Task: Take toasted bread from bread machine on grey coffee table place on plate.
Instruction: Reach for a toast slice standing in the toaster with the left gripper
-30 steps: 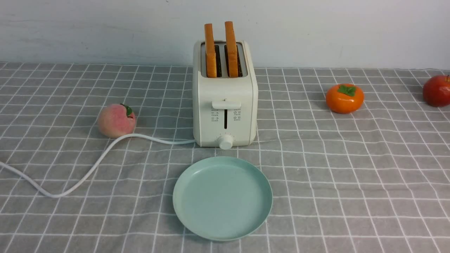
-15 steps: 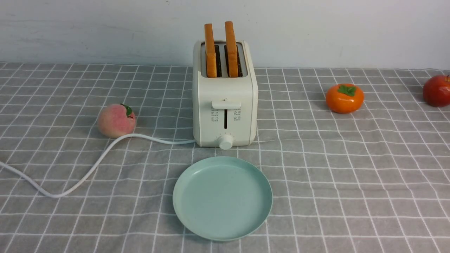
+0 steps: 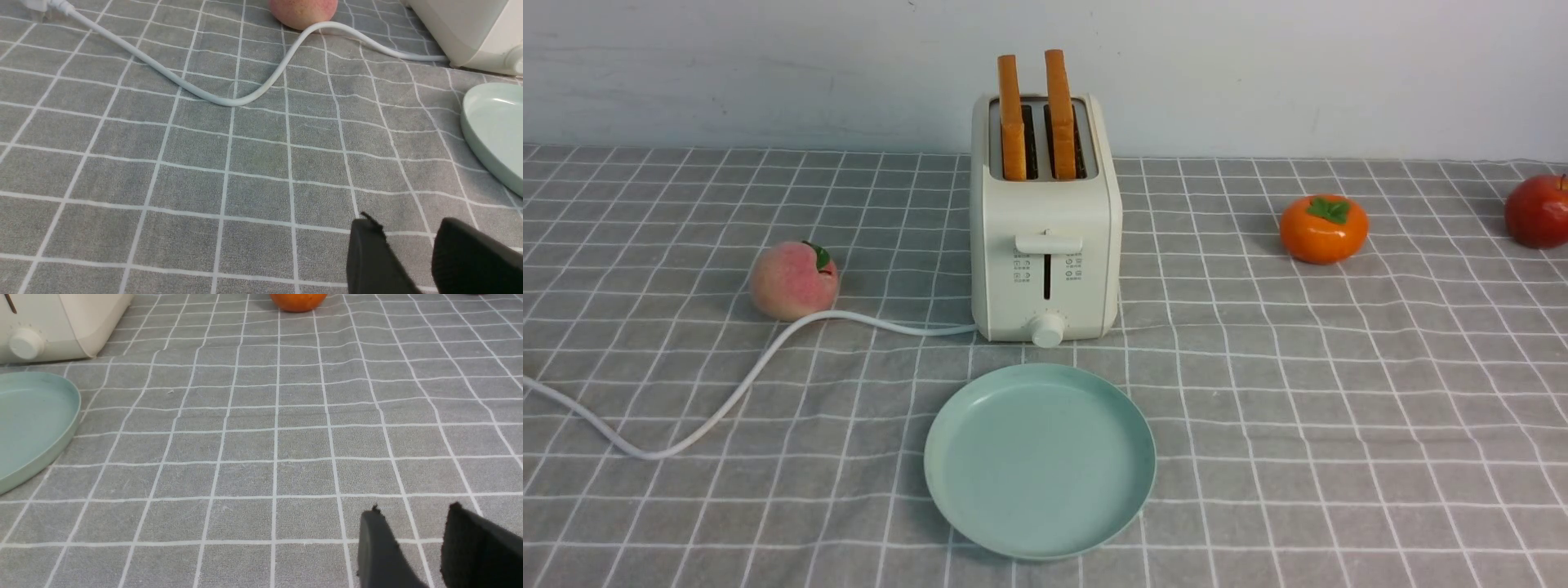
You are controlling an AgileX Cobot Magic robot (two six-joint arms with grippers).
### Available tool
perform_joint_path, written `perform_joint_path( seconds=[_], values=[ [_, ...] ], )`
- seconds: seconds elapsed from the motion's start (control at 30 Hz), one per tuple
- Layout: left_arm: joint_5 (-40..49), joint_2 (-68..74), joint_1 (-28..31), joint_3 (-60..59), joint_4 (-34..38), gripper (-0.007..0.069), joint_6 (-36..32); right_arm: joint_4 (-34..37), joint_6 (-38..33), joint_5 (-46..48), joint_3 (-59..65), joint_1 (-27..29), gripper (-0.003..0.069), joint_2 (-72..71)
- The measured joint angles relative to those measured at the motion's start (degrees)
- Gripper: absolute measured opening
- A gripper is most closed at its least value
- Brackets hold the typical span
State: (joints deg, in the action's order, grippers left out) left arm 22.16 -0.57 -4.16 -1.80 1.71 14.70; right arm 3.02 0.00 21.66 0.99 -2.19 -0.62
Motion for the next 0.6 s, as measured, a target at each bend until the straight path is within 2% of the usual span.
perform_joint_path(
  seconds=[0.6],
  values=[
    [-0.6, 0.0, 0.0, 0.0, -0.9, 0.0235, -0.1, 0.0, 0.0, 0.0, 0.0, 0.0, 0.0239, 0.0]
  ],
)
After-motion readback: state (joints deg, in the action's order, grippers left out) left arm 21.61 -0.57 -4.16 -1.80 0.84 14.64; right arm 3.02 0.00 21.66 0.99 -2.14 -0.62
